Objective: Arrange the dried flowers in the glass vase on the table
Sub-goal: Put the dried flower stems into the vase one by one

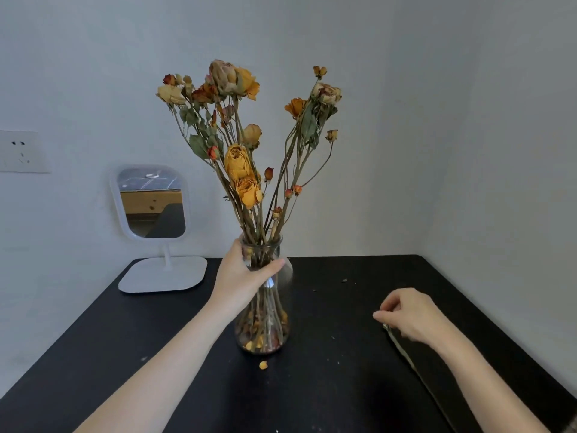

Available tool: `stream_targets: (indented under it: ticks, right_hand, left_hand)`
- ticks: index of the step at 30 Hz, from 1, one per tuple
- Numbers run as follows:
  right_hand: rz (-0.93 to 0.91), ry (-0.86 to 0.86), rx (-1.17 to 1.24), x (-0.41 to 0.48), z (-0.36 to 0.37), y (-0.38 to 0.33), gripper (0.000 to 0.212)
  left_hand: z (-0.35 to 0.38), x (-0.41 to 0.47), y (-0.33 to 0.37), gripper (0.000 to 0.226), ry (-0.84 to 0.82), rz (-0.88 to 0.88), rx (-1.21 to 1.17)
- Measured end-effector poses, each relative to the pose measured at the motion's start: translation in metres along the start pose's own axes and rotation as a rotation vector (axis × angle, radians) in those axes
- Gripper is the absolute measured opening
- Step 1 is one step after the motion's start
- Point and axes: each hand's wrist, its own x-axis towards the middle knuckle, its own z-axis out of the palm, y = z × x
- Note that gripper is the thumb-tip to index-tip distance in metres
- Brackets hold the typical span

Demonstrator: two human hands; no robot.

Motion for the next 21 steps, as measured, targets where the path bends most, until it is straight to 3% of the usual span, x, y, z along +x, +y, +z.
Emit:
stream_targets:
  ticks: [4, 9, 17, 21]
  right_hand:
    - [0.204, -0.134, -0.128, -0.001, 0.007, 0.037, 0.043]
    - [0.265, -0.202, -0.129, 0.001, 0.013, 0.053, 0.051]
    - [0.22, -0.251, -0.072, 0.003, 0.018, 0.052, 0.019]
    - [0.133, -0.223, 0.036, 0.008, 0.013, 0.048, 0.009]
  left_hand:
    - [0.004, -0.004, -0.008, 0.059, 0.058, 0.029, 0.032]
    - [0.003, -0.004, -0.013, 0.044, 0.039, 0.028, -0.009]
    - [0.004, -0.003, -0.015, 0.036, 0.04, 0.025, -0.043]
    - [0.001, -0.005, -0.013, 0.058, 0.03, 0.002, -0.096]
